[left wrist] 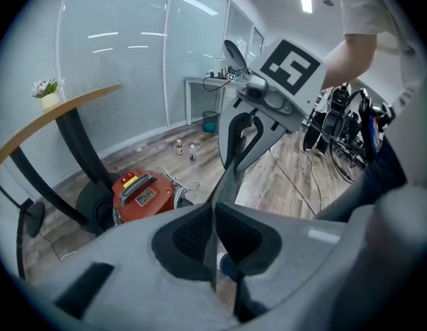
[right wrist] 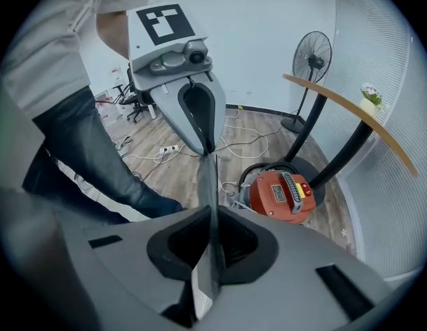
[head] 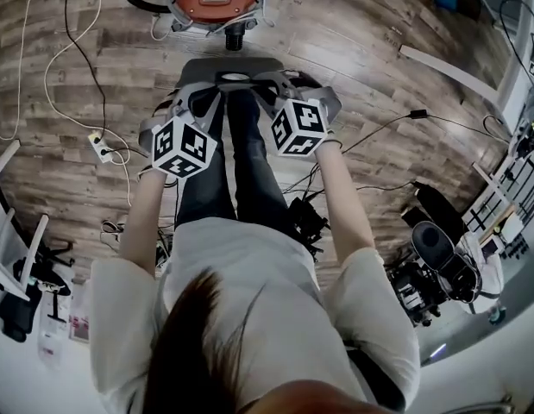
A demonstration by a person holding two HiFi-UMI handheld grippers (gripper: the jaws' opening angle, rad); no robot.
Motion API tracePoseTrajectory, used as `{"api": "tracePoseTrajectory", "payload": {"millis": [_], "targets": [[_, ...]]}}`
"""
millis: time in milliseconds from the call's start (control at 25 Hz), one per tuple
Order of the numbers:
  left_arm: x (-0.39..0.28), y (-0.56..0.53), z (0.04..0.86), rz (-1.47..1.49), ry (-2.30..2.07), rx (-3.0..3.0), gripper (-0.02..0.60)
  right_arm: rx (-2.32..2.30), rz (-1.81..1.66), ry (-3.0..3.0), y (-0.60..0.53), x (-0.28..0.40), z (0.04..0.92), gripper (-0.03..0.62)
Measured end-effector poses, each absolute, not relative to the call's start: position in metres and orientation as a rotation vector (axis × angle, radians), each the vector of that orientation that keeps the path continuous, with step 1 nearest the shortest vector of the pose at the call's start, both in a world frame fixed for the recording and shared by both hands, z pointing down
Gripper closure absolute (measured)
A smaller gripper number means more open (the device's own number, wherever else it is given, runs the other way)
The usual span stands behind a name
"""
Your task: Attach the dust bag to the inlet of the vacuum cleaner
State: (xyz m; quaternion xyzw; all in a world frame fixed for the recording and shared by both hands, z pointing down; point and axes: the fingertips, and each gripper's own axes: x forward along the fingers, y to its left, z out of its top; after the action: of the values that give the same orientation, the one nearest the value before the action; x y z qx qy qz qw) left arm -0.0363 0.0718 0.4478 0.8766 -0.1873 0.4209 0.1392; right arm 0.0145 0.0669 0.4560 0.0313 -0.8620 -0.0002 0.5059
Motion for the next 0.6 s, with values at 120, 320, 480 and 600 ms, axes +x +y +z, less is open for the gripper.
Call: {"api": "tracePoseTrajectory", "payload": {"millis": [120, 320, 480, 600], "targets": [[-0.033, 0.075, 0.484, 1.246, -0.500, 2.509, 0.551, 0.032, -0.005, -2.059, 0.071, 0.018, 0.490, 0.568], [-0.027, 0.069, 0.536, 1.258, -0.496, 2.479, 0.551, 0.015, 0.002, -2.045, 0.064, 0.023, 0.542, 0.568], [-0.024, 0.065, 0.575, 1.265, -0.495, 2.449, 0.552, 0.003, 0.026, -2.039, 0.058, 0.027, 0.581, 0.568], [-0.024, 0.065, 0.602, 1.256, -0.524, 2.430, 0.552, 0.003, 0.060, -2.048, 0.058, 0.027, 0.609, 0.568]]}}
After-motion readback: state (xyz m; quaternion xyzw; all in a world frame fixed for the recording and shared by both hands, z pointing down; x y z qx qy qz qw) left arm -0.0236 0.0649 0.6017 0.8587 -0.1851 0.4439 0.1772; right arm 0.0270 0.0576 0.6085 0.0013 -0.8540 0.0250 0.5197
